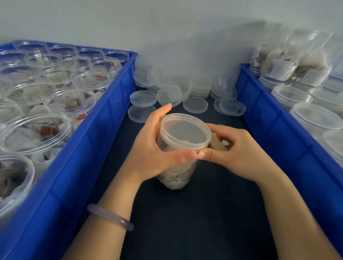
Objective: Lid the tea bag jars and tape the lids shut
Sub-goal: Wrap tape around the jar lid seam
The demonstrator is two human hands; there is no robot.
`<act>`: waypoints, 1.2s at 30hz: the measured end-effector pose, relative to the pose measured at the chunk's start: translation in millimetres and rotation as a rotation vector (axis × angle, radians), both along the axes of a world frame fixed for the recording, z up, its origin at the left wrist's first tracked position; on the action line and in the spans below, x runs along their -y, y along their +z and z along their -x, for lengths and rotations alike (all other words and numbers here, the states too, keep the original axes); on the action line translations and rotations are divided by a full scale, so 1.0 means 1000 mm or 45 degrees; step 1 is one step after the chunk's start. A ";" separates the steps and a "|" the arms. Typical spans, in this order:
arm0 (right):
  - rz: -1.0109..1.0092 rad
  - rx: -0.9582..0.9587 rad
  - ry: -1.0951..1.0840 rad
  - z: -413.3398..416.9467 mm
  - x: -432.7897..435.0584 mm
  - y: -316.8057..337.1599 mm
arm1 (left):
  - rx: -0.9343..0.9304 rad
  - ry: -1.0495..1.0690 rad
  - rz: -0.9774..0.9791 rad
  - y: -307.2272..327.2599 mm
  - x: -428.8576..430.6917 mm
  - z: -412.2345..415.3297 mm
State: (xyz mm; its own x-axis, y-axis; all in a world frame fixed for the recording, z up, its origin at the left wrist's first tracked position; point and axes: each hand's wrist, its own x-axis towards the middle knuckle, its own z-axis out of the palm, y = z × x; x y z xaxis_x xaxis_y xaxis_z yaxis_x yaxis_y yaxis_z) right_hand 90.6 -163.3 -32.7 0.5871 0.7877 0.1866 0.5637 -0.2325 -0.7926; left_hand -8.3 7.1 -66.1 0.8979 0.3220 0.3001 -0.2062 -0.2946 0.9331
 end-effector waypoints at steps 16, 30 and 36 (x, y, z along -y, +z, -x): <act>-0.036 -0.011 -0.127 0.001 0.004 0.003 | 0.003 -0.134 0.162 -0.002 -0.010 -0.003; 0.104 0.010 -0.078 0.004 -0.002 -0.001 | -0.562 0.130 -0.837 0.056 -0.002 -0.009; 0.211 0.039 -0.066 0.005 0.004 0.003 | -0.794 -0.025 -0.971 0.077 0.003 -0.020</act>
State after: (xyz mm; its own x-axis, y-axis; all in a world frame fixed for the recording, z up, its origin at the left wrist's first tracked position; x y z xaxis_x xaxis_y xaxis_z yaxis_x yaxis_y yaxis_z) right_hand 85.6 -167.3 -30.2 0.6240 0.7778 0.0750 0.5708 -0.3881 -0.7236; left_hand 12.1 3.9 11.2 0.9690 0.2222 -0.1078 0.2469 -0.8646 0.4376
